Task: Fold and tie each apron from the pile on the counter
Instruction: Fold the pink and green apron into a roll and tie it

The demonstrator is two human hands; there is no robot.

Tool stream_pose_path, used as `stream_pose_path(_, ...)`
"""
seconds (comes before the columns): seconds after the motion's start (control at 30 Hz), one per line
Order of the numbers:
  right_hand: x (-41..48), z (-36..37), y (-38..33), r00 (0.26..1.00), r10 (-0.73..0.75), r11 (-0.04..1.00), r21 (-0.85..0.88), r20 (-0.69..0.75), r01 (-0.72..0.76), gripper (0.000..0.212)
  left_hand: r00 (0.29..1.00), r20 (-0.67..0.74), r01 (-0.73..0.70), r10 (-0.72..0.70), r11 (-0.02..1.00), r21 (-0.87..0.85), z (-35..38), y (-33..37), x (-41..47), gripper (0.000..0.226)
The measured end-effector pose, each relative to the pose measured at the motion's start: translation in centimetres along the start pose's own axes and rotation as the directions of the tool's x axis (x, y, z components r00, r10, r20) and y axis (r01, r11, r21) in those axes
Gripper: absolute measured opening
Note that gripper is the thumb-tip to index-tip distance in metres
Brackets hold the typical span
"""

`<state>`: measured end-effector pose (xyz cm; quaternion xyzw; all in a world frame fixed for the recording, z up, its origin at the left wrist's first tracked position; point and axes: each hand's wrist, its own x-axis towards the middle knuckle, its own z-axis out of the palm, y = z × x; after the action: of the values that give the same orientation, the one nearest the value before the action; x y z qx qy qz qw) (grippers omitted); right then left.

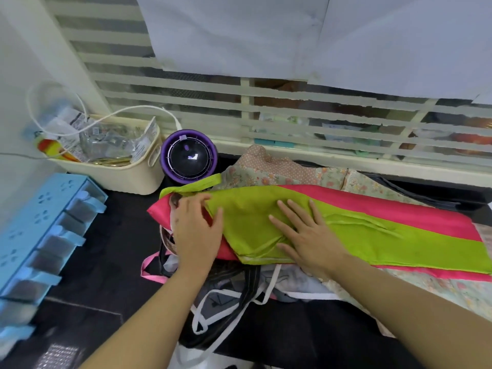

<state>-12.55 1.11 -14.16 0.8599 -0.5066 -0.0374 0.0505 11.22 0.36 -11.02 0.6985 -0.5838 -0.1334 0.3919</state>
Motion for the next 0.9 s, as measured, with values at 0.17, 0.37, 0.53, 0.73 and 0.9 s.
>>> stream_pose_path(0.17, 1.3, 0.1, -0.4, 0.998, 0.035, 0.999, -0.022, -0.046, -0.036, 0.059, 0.685, -0.112, 0.682, -0.72, 0.688, -0.247, -1.5, -1.7, 1.1, 0.085)
stream_pose_path(0.37, 1.4, 0.1, -0.6, 0.998, 0.069, 0.997, -0.027, -0.005, -0.069, 0.063, 0.502, 0.216, 0.674, -0.837, 0.222, -0.704, -2.6, -4.8, 3.6, 0.032)
stream_pose_path(0.53, 1.6, 0.3, -0.8, 0.995, 0.09, 0.996, -0.021, 0.046, -0.09, 0.065, 0.564, 0.205, 0.468, -0.8, 0.105, -0.878, -3.9, -6.5, 3.0, 0.011)
stream_pose_path(0.73, 1.3, 0.1, -0.7, 0.994, 0.075, 0.997, -0.024, 0.074, -0.073, 0.067, 0.455, -0.023, 0.696, -0.89, 0.371, -0.614, -3.7, -8.0, 2.3, 0.047)
stream_pose_path(0.9, 1.1, 0.2, -0.7, 0.995, 0.068, 0.998, -0.012, 0.071, -0.067, 0.067, 0.779, -0.434, 0.414, -0.452, 0.891, -0.185, -3.9, -4.0, 2.1, 0.032)
